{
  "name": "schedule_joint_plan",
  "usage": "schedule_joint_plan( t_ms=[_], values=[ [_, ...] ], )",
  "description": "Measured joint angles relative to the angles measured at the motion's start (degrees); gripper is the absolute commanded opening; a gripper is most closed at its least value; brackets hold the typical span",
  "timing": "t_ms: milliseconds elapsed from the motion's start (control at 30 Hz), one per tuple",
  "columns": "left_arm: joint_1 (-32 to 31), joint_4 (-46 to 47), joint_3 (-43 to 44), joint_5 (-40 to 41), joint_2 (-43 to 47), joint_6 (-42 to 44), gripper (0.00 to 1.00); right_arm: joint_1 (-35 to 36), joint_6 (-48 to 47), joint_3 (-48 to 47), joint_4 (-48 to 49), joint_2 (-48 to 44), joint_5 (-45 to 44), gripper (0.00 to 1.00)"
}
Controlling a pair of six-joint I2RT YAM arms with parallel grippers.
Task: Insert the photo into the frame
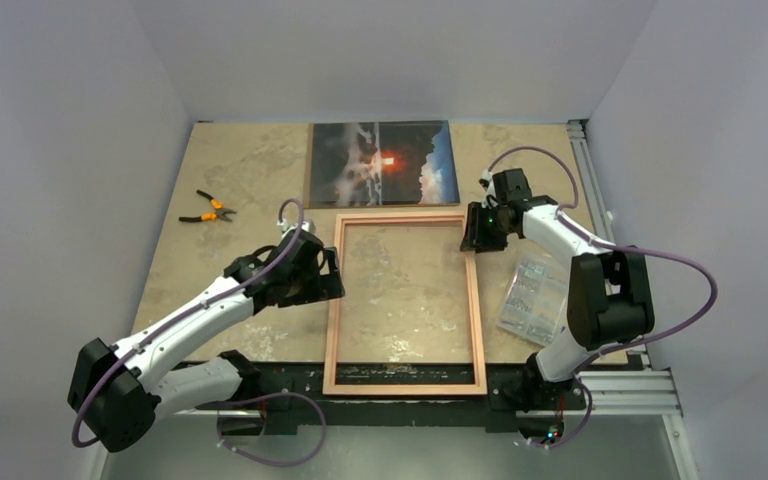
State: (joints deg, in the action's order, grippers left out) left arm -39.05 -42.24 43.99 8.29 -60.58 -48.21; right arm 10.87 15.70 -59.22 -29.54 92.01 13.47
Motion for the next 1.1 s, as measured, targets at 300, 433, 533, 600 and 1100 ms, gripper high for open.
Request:
schedule_joint_plan(
  t_ms=[300,433,533,600,1100],
  values=[
    [2.45,5.6,-1.16,-4.0,-7.04,1.07,0.7,0.0,0.09,-0.33,0.59,-0.79,-1.05,0.7],
    [2.84,7.89,-1.16,-4.96,-12.09,1.53,0.65,0.0,0.22,-0.28,-0.04,-2.34,-1.38,0.7],
    [3.04,8.92,-1.14,-5.07,-16.46,1.99,0.62,0.0,0.48,0.63,-0.13,-3.17,-1.99,0.7],
    [3.04,9.35,-1.14,-5.07,-19.1,2.34,0.6,0.0,0.9,2.05,-0.07,-3.32,-2.03,0.7],
    [3.96,12.81,3.48,-5.73,-26.38,1.64,0.0,0.0,3.06,4.46,-0.39,-2.34,-0.72,0.71]
  ],
)
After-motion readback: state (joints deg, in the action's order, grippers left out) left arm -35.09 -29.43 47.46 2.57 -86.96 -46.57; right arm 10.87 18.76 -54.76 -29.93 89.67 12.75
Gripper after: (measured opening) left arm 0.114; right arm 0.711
